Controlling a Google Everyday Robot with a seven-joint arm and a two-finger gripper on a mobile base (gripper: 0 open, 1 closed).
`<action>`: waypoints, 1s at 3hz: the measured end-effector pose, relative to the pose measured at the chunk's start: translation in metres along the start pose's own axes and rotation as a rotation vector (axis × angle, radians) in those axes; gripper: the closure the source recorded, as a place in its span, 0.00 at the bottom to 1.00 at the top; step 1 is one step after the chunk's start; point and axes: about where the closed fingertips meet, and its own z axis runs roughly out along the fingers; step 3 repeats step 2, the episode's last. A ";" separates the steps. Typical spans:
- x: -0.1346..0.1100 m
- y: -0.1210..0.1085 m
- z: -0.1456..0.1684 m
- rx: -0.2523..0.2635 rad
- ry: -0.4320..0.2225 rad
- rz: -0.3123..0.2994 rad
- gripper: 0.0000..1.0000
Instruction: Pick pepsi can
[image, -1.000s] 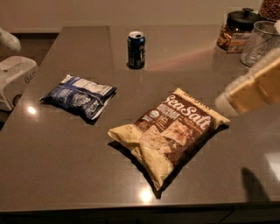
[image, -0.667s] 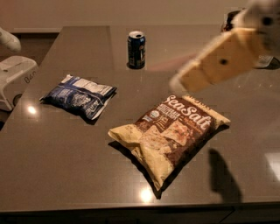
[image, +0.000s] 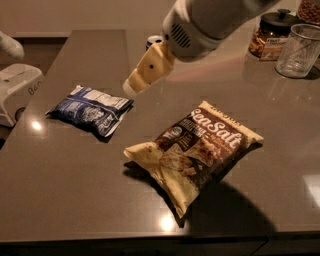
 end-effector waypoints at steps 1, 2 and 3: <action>-0.012 -0.009 0.025 0.049 0.034 -0.033 0.00; -0.012 -0.009 0.025 0.053 0.034 -0.037 0.00; -0.012 -0.009 0.025 0.053 0.034 -0.037 0.00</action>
Offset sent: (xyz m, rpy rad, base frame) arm 0.0237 0.0124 -0.0130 -0.0595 -0.0145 -0.0078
